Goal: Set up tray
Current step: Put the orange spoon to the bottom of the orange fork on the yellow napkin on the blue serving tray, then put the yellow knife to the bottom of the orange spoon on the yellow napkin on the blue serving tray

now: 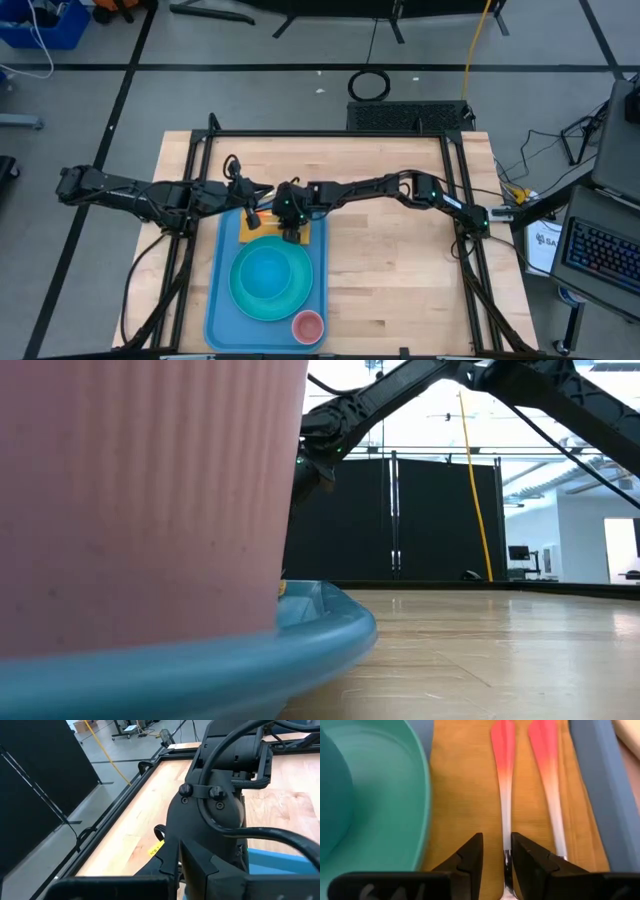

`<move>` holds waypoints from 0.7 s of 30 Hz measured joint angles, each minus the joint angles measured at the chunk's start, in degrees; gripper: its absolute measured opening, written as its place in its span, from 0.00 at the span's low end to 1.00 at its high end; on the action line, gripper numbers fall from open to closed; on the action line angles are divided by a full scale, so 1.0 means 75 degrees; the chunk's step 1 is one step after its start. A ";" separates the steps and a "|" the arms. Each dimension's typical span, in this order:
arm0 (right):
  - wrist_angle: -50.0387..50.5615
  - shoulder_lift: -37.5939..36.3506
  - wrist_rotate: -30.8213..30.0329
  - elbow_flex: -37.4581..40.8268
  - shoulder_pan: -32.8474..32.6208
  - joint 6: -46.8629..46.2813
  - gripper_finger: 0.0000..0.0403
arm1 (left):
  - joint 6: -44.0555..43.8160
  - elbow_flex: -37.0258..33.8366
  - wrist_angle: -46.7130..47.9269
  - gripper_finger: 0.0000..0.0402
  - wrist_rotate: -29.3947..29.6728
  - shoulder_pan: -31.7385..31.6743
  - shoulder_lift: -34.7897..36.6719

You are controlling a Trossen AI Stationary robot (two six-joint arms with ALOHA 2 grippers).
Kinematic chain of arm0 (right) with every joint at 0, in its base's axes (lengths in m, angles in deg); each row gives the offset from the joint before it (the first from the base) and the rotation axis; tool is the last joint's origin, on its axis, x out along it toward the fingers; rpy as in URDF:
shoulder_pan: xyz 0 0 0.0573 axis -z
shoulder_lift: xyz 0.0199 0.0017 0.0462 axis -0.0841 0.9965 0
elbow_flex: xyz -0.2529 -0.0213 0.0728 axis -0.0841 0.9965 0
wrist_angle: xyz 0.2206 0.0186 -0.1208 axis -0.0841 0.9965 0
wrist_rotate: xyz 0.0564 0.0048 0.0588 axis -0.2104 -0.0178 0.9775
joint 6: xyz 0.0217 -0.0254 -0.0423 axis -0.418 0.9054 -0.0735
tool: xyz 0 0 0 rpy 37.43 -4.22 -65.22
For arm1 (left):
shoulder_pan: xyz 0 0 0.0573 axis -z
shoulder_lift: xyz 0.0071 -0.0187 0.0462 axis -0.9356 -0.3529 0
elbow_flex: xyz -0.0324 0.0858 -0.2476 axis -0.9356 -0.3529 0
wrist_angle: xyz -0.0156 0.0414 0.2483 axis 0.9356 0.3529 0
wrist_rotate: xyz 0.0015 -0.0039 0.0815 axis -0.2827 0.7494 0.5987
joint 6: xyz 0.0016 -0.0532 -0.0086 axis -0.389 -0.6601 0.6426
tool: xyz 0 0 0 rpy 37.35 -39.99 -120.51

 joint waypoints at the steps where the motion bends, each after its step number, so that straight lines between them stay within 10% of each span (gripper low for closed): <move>1: -0.0001 -0.0004 0.0001 0.0000 -0.0007 0.0004 0.23 | 0.0000 0.0000 -0.0003 0.05 0.0000 0.0000 0.0000; 21: -0.0029 -0.0163 -0.0003 0.0000 -0.0007 0.0049 0.23 | -0.0058 0.0000 -0.0003 0.05 -0.0043 -0.0003 0.0000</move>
